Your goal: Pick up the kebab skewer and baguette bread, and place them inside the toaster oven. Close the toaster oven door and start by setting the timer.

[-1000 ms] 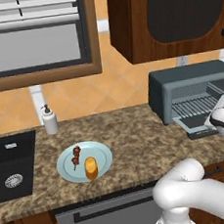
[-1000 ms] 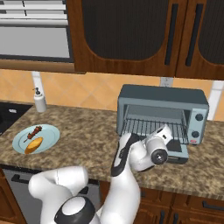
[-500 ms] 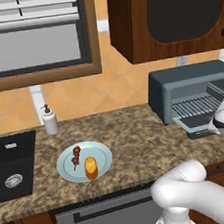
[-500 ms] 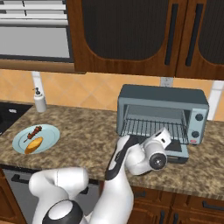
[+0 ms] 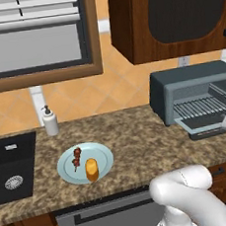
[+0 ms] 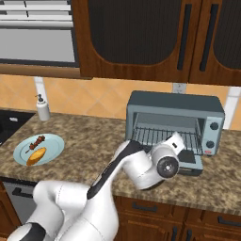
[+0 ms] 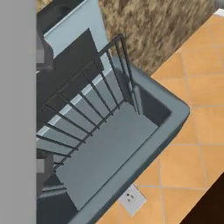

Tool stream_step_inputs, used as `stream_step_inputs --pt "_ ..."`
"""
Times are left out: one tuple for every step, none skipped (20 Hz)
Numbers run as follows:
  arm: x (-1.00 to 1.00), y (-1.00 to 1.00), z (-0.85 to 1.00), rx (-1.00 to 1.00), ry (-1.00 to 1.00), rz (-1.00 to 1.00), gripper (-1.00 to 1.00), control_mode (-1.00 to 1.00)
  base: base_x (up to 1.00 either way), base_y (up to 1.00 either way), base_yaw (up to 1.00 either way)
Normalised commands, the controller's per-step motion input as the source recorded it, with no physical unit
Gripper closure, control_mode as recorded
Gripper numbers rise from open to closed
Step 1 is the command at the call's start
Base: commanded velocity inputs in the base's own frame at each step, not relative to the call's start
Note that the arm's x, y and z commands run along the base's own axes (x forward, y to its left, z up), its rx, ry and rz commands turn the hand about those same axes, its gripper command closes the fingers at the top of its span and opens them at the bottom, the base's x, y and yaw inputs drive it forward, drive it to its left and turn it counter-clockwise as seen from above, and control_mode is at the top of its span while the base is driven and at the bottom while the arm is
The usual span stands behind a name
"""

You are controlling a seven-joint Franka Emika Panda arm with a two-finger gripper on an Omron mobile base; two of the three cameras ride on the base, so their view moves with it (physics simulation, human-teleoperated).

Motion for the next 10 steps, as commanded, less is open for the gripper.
stream_step_inputs --pt "-0.65 0.74 0.49 0.0 0.33 -0.05 -1.0 -1.0 0.0 0.0 0.0" --pt "-0.56 0.84 0.53 0.0 0.36 -0.07 -1.0 -1.0 0.0 0.0 0.0" --pt "-0.51 0.87 0.51 0.0 0.37 -0.08 -1.0 -1.0 0.0 0.0 0.0" --pt "-0.54 0.91 0.44 0.0 0.36 -0.1 -1.0 -1.0 0.0 0.0 0.0" --pt "-0.54 1.0 0.36 0.0 0.34 -0.16 -1.0 -1.0 0.0 0.0 0.0" --pt "-0.47 1.0 0.36 0.03 0.31 -0.19 -1.0 -1.0 0.0 0.0 0.0" --pt "-0.41 1.0 0.39 0.06 0.3 -0.2 -1.0 -1.0 0.0 0.0 0.0" --pt "-0.42 1.0 0.38 0.06 0.26 -0.22 -1.0 -1.0 0.0 0.0 0.0" --pt "-0.41 1.0 0.36 0.05 0.22 -0.24 -1.0 -1.0 0.0 0.0 0.0" --pt "-0.48 1.0 0.35 0.05 0.19 -0.25 -1.0 -1.0 0.0 0.0 0.0"
